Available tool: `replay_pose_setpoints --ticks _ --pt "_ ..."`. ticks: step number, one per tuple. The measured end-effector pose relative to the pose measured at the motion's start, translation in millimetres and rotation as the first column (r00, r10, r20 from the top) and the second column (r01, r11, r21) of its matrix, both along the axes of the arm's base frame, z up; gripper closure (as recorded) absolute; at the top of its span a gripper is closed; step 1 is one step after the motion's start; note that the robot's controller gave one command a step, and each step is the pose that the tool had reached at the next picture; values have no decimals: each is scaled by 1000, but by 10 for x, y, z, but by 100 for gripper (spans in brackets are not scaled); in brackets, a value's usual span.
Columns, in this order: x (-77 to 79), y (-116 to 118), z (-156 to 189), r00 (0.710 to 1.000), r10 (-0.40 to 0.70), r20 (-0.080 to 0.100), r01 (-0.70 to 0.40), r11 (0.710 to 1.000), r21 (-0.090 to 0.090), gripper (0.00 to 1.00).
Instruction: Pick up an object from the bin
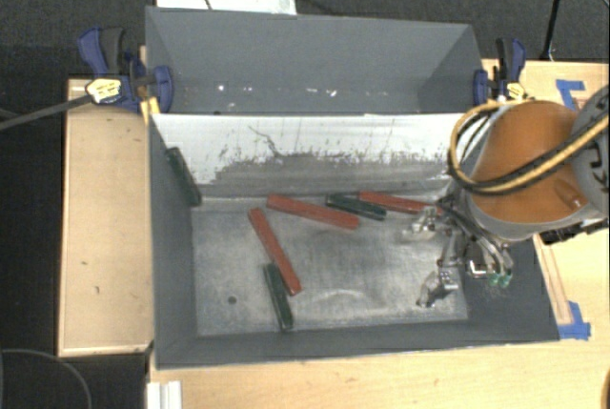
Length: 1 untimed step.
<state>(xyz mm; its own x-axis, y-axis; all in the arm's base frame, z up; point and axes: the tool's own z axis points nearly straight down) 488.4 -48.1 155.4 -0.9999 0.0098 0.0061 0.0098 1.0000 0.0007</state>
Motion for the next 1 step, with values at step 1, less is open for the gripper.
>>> replay_pose_setpoints --ticks 1 --pt "20 1 40 1000 2 8 -2 1000 -1 0"
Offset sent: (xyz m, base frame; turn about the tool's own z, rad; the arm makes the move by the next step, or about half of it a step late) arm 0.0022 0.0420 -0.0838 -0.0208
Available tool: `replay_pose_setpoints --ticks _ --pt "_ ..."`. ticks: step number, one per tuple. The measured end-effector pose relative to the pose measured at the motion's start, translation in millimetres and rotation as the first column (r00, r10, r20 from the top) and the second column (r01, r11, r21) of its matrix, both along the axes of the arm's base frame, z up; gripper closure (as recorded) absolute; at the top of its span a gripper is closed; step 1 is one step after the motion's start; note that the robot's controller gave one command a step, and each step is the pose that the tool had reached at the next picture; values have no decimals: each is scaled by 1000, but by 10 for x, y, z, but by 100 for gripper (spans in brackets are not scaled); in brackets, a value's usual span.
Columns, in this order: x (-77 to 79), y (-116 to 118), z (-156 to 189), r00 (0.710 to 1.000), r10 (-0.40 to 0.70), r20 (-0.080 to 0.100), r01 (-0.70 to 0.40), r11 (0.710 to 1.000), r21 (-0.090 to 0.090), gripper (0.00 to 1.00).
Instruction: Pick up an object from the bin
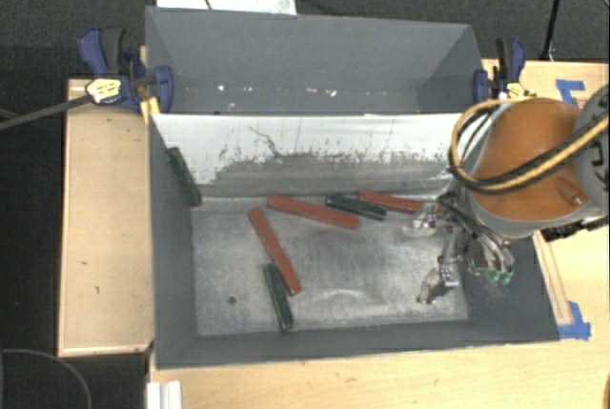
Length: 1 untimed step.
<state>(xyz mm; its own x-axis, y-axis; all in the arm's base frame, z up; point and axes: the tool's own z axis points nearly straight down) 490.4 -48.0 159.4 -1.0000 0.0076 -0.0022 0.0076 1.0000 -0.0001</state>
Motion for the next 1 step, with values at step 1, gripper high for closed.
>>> replay_pose_setpoints --ticks 1 --pt "24 420 -850 1000 20 4 -20 1000 0 100"
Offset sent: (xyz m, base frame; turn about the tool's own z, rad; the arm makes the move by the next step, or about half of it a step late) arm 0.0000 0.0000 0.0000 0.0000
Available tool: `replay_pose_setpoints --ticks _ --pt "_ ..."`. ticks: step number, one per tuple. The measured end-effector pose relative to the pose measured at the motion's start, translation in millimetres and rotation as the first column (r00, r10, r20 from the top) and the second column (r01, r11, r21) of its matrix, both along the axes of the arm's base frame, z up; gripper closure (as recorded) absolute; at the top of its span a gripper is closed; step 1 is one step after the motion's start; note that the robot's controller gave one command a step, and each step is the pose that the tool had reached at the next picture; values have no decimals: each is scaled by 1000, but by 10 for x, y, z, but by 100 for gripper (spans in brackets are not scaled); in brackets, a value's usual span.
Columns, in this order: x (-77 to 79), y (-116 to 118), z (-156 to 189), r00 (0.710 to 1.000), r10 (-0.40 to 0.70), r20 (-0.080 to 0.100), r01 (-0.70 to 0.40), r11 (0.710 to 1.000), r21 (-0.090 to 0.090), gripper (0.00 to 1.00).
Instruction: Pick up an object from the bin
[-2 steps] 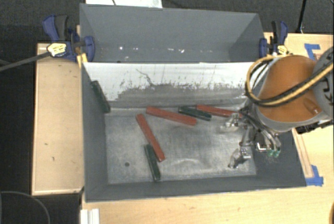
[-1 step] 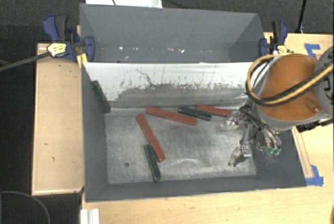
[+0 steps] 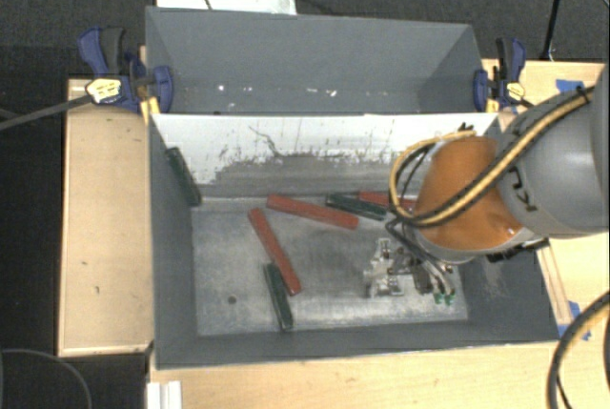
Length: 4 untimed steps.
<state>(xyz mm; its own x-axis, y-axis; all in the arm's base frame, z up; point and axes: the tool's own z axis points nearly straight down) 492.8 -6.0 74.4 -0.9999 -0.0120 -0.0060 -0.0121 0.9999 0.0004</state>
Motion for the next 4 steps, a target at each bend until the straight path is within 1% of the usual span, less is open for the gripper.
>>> replay_pose_setpoints --ticks 1,2,3,4 --pt "0 0 0 1000 1 0 -1 1000 0 100" --pt "13 94 514 1000 6 -11 -6 1000 0 100" --pt "31 98 869 1000 10 2 -10 1000 0 100" --pt "-36 126 1339 1000 21 -11 -21 1000 0 100"
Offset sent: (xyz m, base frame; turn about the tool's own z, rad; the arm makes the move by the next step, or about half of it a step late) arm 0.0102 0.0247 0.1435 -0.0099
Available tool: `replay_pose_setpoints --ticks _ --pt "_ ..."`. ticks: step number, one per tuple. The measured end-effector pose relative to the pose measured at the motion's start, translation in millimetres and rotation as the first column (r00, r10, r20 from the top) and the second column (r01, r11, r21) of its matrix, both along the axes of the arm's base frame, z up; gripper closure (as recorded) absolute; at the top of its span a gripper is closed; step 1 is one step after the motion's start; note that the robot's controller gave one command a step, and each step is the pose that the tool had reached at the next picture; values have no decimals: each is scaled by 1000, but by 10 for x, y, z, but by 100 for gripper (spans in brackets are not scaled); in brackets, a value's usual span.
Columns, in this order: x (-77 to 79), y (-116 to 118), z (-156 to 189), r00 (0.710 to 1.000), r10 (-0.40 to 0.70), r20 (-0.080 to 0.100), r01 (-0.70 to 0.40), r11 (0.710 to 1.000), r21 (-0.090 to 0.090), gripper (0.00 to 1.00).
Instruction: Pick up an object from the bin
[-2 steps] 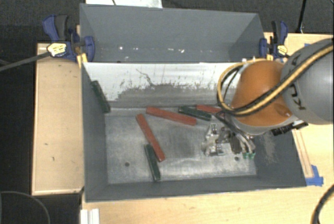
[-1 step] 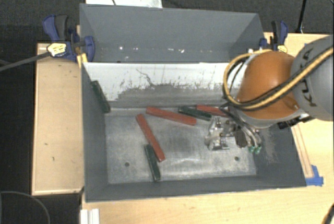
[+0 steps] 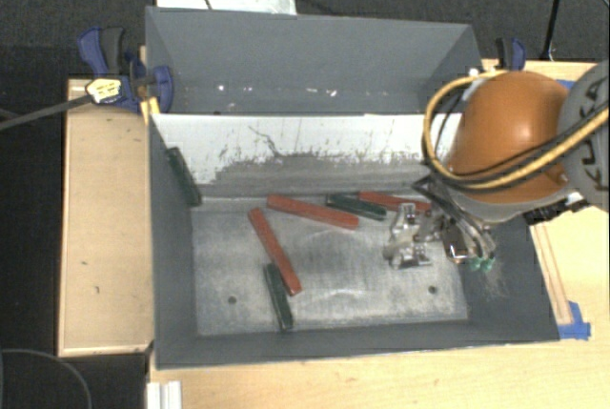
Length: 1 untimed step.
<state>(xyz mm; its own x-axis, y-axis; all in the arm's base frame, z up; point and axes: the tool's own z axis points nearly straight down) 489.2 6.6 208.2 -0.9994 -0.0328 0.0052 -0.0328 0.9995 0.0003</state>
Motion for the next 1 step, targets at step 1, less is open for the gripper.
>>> replay_pose_setpoints --ticks 1 --pt "121 38 -271 1000 23 18 -23 1000 0 100"
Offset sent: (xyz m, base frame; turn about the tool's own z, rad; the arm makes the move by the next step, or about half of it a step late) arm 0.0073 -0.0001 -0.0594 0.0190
